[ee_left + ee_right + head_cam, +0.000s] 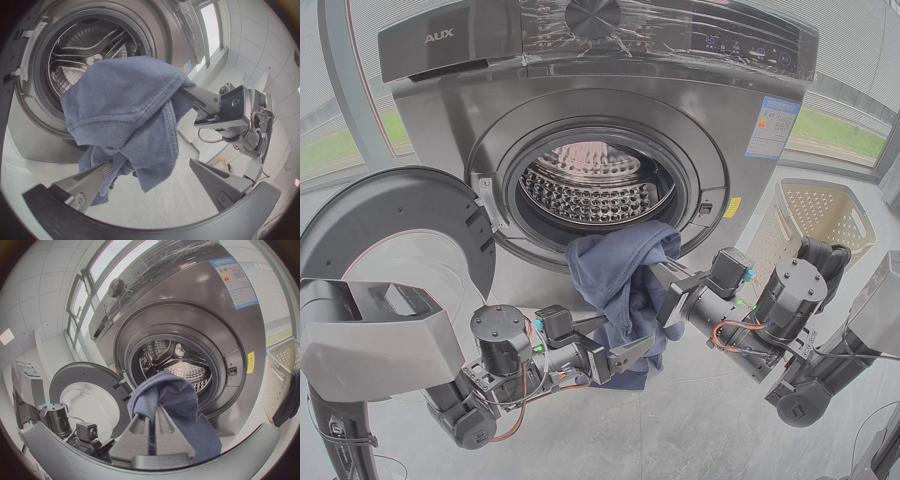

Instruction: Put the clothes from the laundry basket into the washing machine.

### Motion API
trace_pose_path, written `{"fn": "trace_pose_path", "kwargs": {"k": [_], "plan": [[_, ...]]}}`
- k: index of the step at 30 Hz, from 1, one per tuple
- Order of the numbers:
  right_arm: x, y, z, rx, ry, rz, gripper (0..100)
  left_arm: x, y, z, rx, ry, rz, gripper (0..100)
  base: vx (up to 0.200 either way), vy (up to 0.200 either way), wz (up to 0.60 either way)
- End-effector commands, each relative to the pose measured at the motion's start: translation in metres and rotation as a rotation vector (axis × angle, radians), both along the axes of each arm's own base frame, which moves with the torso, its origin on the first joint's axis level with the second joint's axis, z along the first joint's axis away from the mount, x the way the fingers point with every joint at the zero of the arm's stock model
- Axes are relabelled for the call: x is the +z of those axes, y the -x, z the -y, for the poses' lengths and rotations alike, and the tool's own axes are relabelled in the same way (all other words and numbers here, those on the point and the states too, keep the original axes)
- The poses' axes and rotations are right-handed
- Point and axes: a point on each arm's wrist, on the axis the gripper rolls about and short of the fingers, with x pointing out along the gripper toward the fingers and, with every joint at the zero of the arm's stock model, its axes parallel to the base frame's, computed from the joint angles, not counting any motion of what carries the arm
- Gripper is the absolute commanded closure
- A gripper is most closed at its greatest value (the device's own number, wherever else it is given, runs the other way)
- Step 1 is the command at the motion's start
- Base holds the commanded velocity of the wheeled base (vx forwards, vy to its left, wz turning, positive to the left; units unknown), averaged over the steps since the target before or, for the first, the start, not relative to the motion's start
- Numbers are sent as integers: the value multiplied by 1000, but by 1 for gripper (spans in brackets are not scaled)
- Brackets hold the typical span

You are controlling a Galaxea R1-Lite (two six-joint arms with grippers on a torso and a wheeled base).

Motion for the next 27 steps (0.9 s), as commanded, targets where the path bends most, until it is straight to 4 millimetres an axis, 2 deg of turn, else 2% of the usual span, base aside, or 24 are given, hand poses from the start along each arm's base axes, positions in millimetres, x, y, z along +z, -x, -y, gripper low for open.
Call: {"fn": "trace_pose_path", "kwargs": {"k": [1,12,13,23,25,27], "plan": [[-1,0,0,1,1,-3,100,-5,-2,3,-1,0,-1,0,0,0,0],[-3,-1,-2,2,3,-7,100,-3,-9,8,2,16,19,0,0,0,0],[-3,0,-2,4,3,-7,100,-3,-10,8,2,17,21,100,0,0,0],[-4,0,-2,6,-3,-9,100,-5,-22,11,89,16,52,100,0,0,0],[-2,-2,2,-6,-5,-7,100,1,-23,3,109,5,82,100,0,0,0],[-1,-3,7,-20,-5,-5,100,18,-17,-7,121,15,114,100,0,0,0]]}}
